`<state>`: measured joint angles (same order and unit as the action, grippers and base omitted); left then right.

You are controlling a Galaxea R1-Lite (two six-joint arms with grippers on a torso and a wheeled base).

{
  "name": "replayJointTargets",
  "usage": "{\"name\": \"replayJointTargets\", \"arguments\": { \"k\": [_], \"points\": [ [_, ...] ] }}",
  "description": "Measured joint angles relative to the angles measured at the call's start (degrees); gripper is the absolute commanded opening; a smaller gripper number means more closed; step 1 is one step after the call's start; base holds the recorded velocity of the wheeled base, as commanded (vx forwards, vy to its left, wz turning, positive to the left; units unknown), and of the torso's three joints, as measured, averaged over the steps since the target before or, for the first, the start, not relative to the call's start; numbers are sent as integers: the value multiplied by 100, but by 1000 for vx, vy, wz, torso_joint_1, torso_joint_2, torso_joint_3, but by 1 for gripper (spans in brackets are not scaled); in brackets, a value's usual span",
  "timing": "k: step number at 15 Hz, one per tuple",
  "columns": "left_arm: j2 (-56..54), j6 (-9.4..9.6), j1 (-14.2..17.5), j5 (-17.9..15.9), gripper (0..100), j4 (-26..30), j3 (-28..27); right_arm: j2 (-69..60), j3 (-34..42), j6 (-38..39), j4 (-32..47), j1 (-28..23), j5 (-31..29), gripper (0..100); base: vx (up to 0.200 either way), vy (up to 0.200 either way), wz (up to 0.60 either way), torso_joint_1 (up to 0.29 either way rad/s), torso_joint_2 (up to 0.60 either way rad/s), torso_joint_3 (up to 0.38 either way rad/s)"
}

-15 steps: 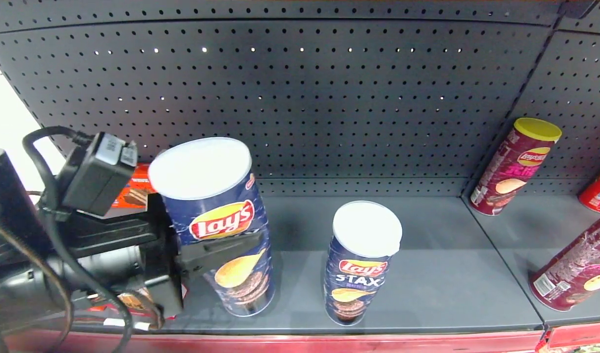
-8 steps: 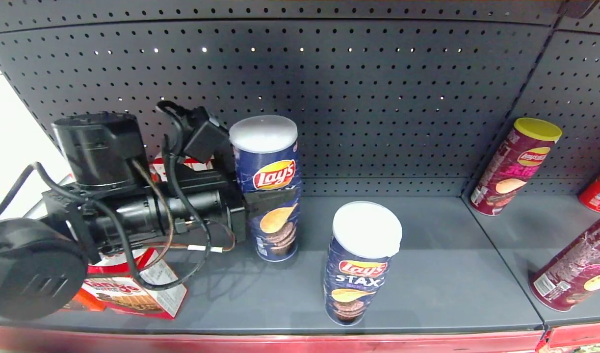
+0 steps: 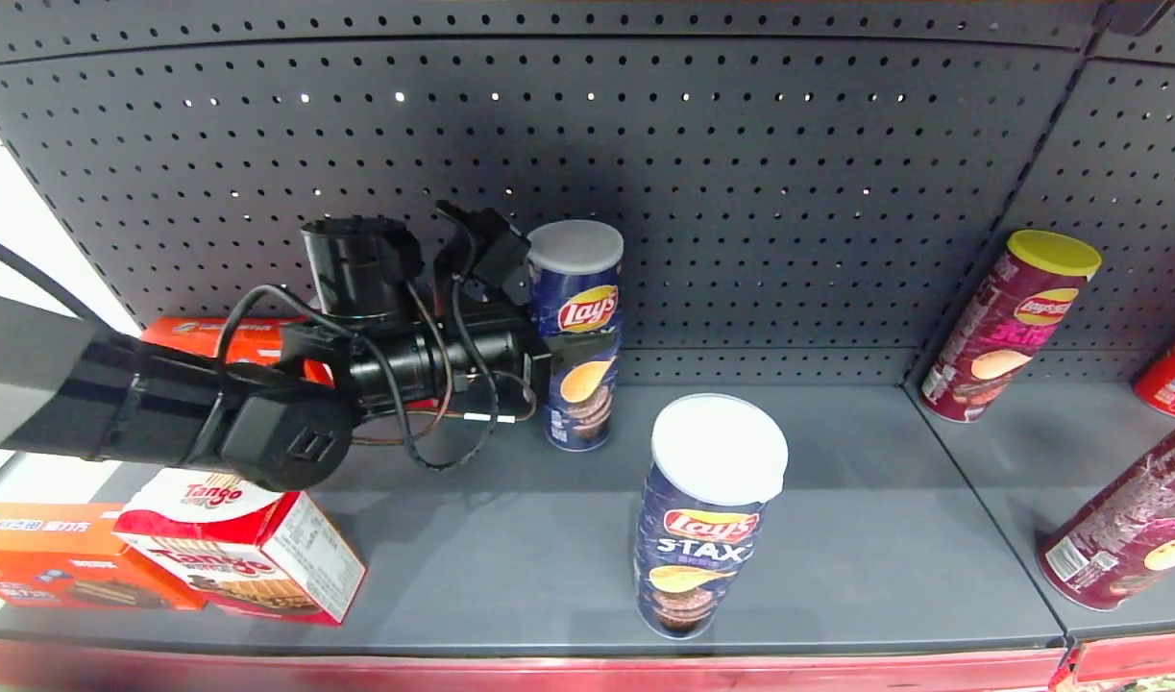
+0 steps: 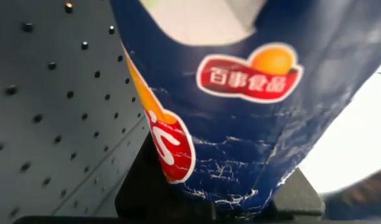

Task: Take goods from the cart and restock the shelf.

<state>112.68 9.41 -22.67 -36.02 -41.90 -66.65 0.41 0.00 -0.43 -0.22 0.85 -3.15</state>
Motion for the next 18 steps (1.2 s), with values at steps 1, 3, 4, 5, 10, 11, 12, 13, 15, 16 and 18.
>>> {"name": "replayJointTargets", "arguments": {
  "k": [1,3,4,5,10,11,12,13,15,16,18],
  "points": [
    [168,2,-17,0,0,2,-166,2,0,0,-2,0,-2,100,0,0,0,0,0,0],
    [490,-6,-67,1,0,2,-496,2,0,0,-2,0,-2,100,0,0,0,0,0,0],
    [631,-6,-98,0,0,0,-647,2,0,0,-2,0,-2,100,0,0,0,0,0,0],
    [756,-9,-149,0,0,-2,-769,2,0,0,-2,0,-2,100,0,0,0,0,0,0],
    [1061,-38,-301,-67,0,-17,-1020,5,0,0,-2,0,-2,100,0,0,0,0,0,0],
    [1080,-38,-310,-108,0,-22,-1028,5,0,0,0,0,-2,100,0,0,0,0,0,0],
    [1092,-35,-317,-119,0,-35,-1028,5,0,0,0,0,0,100,0,0,0,0,0,0],
    [1102,-30,-323,-122,0,-41,-1028,5,0,0,-2,0,-2,100,0,0,0,0,0,0],
    [1122,-6,-334,-119,100,-41,-1001,5,0,0,0,0,-2,100,0,0,0,0,0,0],
    [1136,-2,-334,-112,100,-38,-995,5,0,0,-2,0,0,100,0,0,0,0,0,0],
    [1150,-6,-367,-104,100,-38,-967,5,0,2,-2,0,-2,100,0,0,0,0,0,0]
  ]
}}
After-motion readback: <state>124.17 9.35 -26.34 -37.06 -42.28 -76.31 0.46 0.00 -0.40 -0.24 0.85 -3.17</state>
